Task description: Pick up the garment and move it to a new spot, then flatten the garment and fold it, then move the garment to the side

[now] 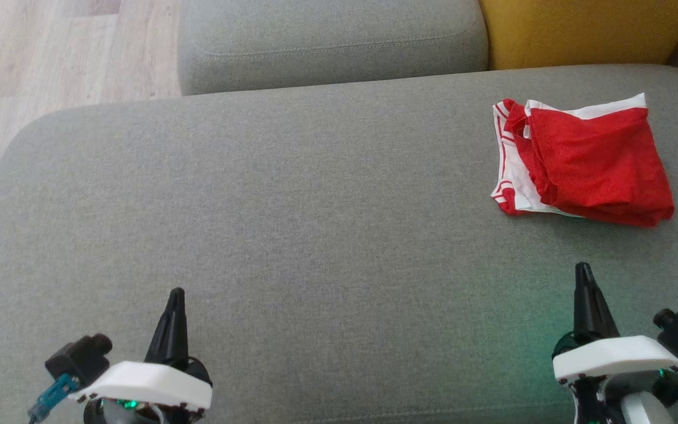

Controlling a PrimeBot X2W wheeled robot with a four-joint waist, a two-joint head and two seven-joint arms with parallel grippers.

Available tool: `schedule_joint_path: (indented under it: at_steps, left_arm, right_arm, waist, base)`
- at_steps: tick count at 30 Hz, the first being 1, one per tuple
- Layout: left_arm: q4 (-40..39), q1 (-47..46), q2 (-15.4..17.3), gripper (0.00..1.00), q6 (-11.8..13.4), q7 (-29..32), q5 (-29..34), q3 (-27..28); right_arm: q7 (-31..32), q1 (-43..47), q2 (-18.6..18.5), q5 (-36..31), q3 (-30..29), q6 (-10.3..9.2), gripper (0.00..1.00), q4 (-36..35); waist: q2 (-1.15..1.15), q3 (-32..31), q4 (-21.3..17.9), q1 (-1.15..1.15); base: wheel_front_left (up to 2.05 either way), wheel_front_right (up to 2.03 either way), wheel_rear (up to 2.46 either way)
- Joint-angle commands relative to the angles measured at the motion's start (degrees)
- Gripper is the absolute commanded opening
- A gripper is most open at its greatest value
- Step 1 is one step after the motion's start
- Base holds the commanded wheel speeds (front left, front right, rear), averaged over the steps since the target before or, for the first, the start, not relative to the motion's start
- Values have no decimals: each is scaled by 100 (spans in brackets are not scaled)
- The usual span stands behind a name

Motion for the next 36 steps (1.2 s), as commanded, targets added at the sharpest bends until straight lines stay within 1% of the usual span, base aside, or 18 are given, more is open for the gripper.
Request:
schedule_joint_path:
  at_steps: [1, 36]
  left_arm:
    - [-163, -351, 70, 0, -53, 39, -162, 140]
    - [6, -592, 115, 0, -266, 562, -2210, 552]
  right_arm:
    - [29, -323, -30, 172, 2, 6, 0, -228]
    - [585, -400, -41, 2313, -227, 11, 0, -334]
  waist:
    - [0, 1, 2, 0]
    - [0, 23, 56, 0]
  base:
    - [0, 0, 0]
    - [0, 0, 0]
